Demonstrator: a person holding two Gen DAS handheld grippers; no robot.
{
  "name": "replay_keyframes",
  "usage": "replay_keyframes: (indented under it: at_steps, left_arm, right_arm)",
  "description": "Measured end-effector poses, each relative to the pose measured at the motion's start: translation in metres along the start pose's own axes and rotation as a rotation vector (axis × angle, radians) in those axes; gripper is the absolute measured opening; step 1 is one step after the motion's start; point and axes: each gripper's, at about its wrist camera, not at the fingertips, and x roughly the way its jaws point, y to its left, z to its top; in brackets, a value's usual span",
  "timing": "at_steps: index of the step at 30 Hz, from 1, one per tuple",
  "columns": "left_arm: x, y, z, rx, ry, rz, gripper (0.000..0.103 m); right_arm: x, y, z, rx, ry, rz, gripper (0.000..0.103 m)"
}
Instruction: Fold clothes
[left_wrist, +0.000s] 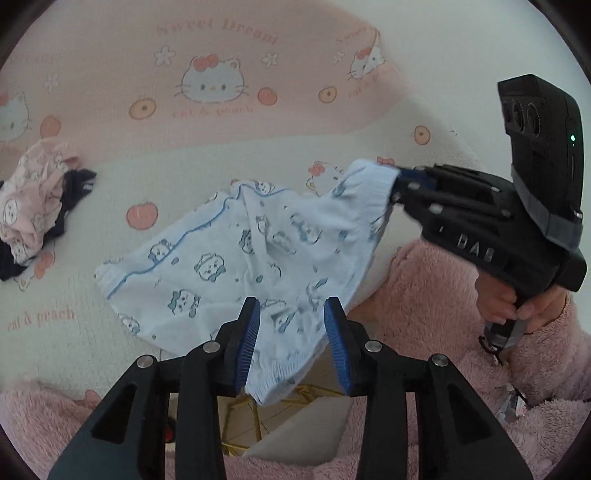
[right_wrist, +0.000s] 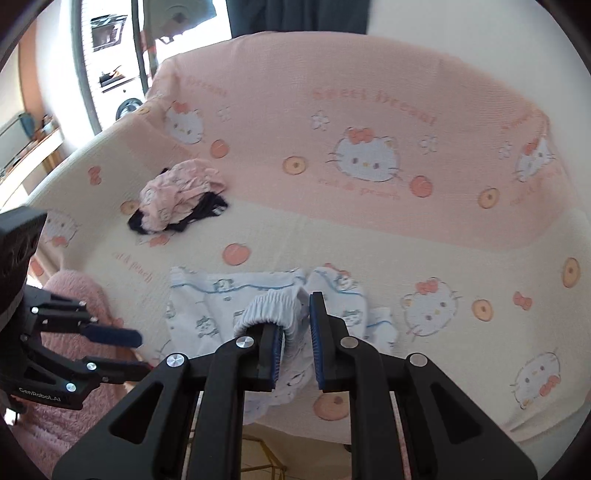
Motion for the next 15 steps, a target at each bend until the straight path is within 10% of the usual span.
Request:
replay_keyframes:
  at_steps: [15]
  left_arm:
    - [0.021, -0.013, 0.014, 0.081, -0.005, -0.058, 0.038]
  right_arm:
    - [0.017, 0.019, -0.009, -0.005, 0.069, 0.217, 0.013]
